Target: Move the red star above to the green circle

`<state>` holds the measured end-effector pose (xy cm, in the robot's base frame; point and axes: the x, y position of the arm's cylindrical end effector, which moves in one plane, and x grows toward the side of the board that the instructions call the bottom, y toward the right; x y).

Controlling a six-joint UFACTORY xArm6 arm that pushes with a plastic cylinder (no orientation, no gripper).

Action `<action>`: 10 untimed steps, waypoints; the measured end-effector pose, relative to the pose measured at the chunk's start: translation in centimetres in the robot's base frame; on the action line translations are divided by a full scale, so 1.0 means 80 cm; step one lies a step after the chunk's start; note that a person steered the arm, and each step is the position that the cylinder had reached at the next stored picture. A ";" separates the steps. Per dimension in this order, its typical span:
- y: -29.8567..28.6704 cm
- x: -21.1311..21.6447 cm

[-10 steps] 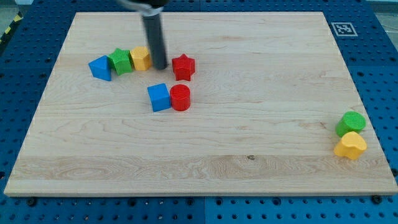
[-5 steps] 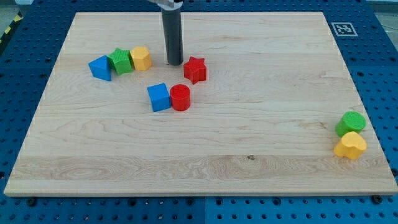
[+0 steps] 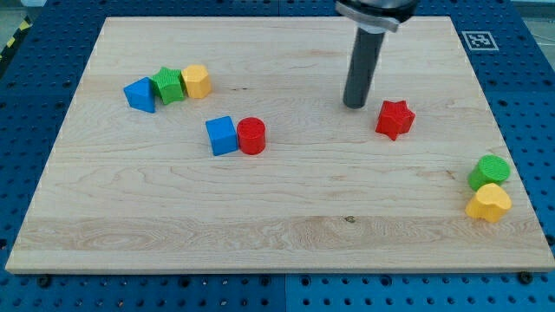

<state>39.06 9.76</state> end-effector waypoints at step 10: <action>0.165 0.089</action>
